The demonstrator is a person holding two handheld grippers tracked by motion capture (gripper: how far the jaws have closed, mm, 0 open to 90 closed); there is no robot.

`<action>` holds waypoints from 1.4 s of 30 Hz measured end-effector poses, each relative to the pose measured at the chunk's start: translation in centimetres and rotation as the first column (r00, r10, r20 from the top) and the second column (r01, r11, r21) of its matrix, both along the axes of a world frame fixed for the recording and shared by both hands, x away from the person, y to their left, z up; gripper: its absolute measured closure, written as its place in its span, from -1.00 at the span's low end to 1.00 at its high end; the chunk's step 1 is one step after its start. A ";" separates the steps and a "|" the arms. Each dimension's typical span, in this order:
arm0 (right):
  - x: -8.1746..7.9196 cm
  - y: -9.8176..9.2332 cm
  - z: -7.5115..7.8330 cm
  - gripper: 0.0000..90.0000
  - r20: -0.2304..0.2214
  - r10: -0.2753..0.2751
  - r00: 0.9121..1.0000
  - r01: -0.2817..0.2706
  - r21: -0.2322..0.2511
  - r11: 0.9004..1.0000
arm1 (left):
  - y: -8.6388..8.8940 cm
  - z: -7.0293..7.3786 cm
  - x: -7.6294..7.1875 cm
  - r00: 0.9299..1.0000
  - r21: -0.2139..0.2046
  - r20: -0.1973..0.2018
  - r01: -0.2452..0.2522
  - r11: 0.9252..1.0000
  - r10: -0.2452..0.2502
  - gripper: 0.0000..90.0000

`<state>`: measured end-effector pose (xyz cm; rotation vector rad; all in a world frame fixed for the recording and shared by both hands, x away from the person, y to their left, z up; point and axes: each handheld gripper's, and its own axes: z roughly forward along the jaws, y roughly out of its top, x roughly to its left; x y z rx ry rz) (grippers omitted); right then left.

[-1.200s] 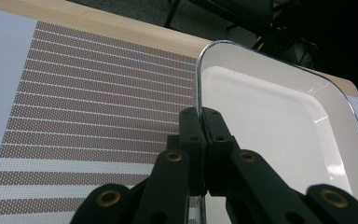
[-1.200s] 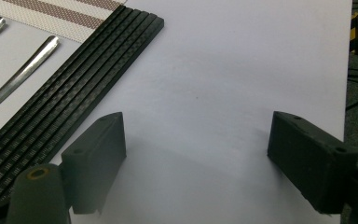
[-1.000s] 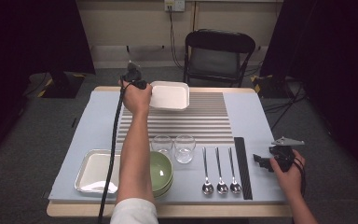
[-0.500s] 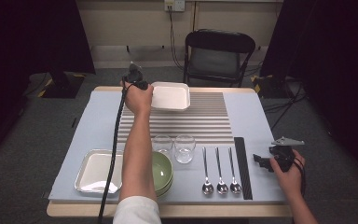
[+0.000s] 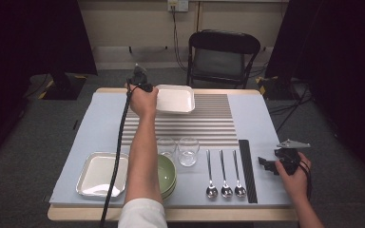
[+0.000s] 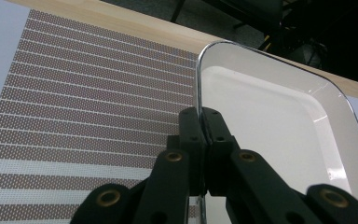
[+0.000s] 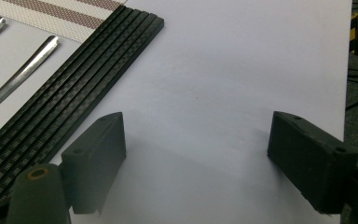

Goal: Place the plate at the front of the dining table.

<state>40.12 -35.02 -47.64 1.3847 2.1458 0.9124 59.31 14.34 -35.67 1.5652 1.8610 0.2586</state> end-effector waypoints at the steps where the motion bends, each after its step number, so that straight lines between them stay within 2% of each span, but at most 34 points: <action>1: 0.0 0.0 0.0 -0.60 0.000 0.000 1.000 0.000 0.001 1.000 | 0.0 0.0 0.0 1.000 0.003 0.000 -0.005 1.000 0.005 0.97; 18: 0.0 0.0 0.0 -0.60 0.000 0.000 1.000 0.000 0.000 1.000 | -0.5 -0.4 0.3 1.000 0.017 -0.019 -0.007 1.000 0.007 0.97; 42: 0.0 0.0 0.0 -0.60 0.001 0.001 1.000 -0.001 0.000 1.000 | -0.6 -0.8 0.7 1.000 0.016 -0.020 0.004 1.000 -0.004 0.96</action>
